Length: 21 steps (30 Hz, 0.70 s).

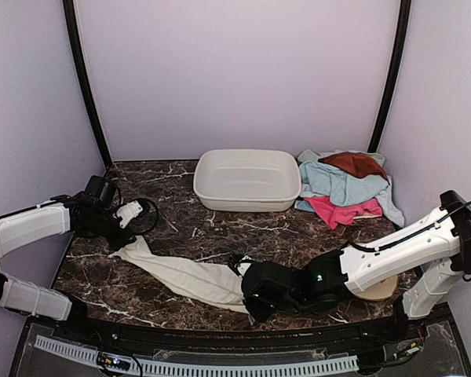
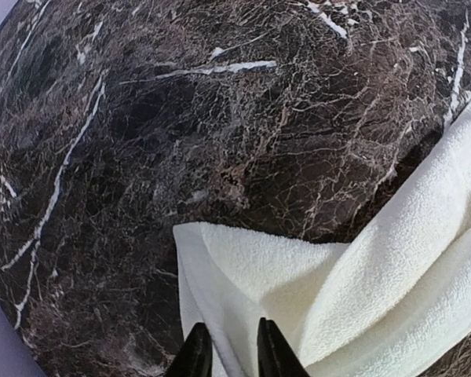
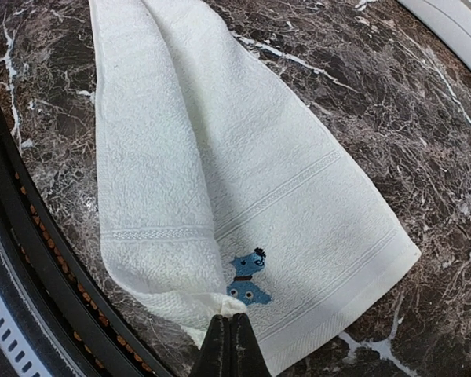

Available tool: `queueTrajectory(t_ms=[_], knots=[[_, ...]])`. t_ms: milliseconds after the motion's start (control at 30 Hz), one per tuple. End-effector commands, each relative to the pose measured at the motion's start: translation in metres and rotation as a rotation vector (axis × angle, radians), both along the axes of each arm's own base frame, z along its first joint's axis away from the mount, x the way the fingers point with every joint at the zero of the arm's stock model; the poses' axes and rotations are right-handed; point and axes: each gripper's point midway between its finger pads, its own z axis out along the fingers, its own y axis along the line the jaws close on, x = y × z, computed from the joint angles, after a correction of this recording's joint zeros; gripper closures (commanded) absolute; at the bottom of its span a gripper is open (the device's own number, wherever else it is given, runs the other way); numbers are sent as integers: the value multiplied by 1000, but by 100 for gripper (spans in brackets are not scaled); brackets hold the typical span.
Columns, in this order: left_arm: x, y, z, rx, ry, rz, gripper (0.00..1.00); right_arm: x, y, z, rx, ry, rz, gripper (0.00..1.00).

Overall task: Roll the towels
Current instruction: Flatten out the towel at the center of the board.

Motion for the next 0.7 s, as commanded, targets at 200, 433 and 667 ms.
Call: queueTrajectory(t_ms=[200, 433, 667], knots=[[21, -12, 34, -101, -53, 56, 100, -18, 11, 3, -13, -24, 63, 100], [32, -13, 115, -161, -234, 73, 100, -35, 15, -4, -44, 1, 141, 81], [17, -6, 107, -144, -202, 88, 100, -9, 7, 58, 186, 22, 88, 29]])
